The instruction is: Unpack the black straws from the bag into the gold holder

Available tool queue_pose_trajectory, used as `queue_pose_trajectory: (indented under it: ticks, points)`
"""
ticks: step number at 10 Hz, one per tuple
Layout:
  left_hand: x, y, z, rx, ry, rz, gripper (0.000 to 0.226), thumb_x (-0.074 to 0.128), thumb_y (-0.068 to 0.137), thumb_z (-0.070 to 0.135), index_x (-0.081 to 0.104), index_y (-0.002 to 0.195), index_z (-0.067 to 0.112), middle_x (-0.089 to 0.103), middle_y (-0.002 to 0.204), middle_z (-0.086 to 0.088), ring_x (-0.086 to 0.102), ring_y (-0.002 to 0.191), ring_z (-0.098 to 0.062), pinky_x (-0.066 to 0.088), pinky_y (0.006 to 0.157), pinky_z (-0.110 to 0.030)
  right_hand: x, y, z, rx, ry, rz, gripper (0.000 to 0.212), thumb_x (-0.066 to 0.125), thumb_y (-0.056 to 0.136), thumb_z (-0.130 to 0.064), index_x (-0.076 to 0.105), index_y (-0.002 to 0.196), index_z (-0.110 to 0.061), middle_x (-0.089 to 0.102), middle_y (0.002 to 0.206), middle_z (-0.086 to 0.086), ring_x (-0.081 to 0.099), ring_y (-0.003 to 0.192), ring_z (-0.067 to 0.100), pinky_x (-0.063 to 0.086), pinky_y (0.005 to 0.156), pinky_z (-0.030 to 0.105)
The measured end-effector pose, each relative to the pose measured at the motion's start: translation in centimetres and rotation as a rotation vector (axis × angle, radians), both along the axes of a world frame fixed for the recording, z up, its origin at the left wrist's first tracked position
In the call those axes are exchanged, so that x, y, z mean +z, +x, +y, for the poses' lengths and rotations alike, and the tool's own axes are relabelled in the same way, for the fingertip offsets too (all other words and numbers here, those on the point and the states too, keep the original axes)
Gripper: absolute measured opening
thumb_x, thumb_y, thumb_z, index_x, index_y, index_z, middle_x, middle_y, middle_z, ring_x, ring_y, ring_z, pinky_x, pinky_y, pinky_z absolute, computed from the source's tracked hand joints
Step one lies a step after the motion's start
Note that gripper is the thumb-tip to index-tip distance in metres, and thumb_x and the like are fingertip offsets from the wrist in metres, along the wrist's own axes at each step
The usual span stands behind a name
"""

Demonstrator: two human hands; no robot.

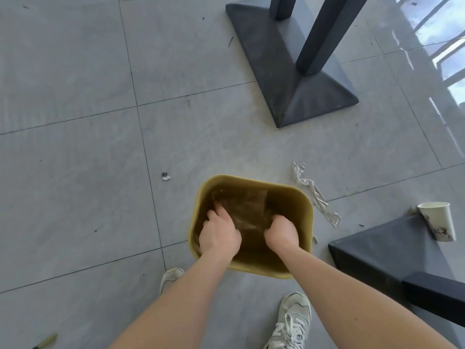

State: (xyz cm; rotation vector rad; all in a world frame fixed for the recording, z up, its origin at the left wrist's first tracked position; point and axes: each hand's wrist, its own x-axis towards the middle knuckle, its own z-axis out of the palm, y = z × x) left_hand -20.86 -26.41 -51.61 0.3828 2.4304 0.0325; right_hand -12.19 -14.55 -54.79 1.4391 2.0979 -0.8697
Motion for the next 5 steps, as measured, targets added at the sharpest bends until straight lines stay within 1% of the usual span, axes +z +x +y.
queue_pose_trajectory:
  ticks: [1, 2, 3, 4, 5]
  points:
    - [2.2, 0.0, -0.4, -0.085, 0.057, 0.003, 0.073, 0.052, 0.095, 0.029, 0.013, 0.156, 0.016, 0.043, 0.14, -0.011, 0.054, 0.117, -0.028, 0.055, 0.088, -0.039, 2.0, 0.0, 0.4, -0.031, 0.031, 0.032, 0.015, 0.059, 0.094, -0.016, 0.062, 0.108, -0.018, 0.064, 0.087, -0.002, 0.062, 0.075, 0.019, 0.055, 0.071, 0.034]
    - [5.6, -0.3, -0.6, -0.171, 0.05, -0.004, 0.072, 0.045, 0.097, 0.033, 0.009, 0.157, 0.019, 0.037, 0.144, -0.009, 0.049, 0.12, -0.026, 0.049, 0.095, -0.039, 5.7, -0.1, 0.7, -0.05, 0.012, 0.065, 0.03, 0.058, 0.094, -0.026, 0.059, 0.124, -0.023, 0.067, 0.1, -0.004, 0.066, 0.09, 0.021, 0.057, 0.078, 0.037]
    - [10.0, -1.1, -0.8, -0.219, 0.03, 0.003, 0.07, 0.041, 0.097, 0.034, 0.007, 0.157, 0.019, 0.034, 0.147, -0.008, 0.043, 0.126, -0.025, 0.043, 0.102, -0.039, 10.3, -0.3, 0.9, -0.025, 0.005, 0.07, 0.035, 0.057, 0.093, -0.029, 0.057, 0.127, -0.026, 0.066, 0.102, -0.006, 0.064, 0.092, 0.02, 0.054, 0.077, 0.035]
    - [14.9, -2.0, -1.1, -0.298, 0.047, 0.053, 0.069, 0.037, 0.097, 0.034, 0.007, 0.157, 0.018, 0.031, 0.152, -0.01, 0.039, 0.132, -0.028, 0.038, 0.107, -0.042, 15.7, -0.7, 0.6, 0.037, 0.031, 0.108, 0.036, 0.055, 0.092, -0.029, 0.057, 0.128, -0.025, 0.068, 0.11, -0.004, 0.065, 0.1, 0.024, 0.055, 0.084, 0.038]
    - [20.2, -2.3, -1.3, -0.396, 0.044, 0.06, 0.068, 0.034, 0.098, 0.035, 0.006, 0.158, 0.017, 0.026, 0.158, -0.012, 0.031, 0.141, -0.031, 0.034, 0.112, -0.046, 20.9, -0.7, 0.3, 0.157, 0.096, 0.102, 0.035, 0.054, 0.092, -0.031, 0.057, 0.127, -0.025, 0.063, 0.117, -0.001, 0.06, 0.108, 0.024, 0.053, 0.088, 0.039]
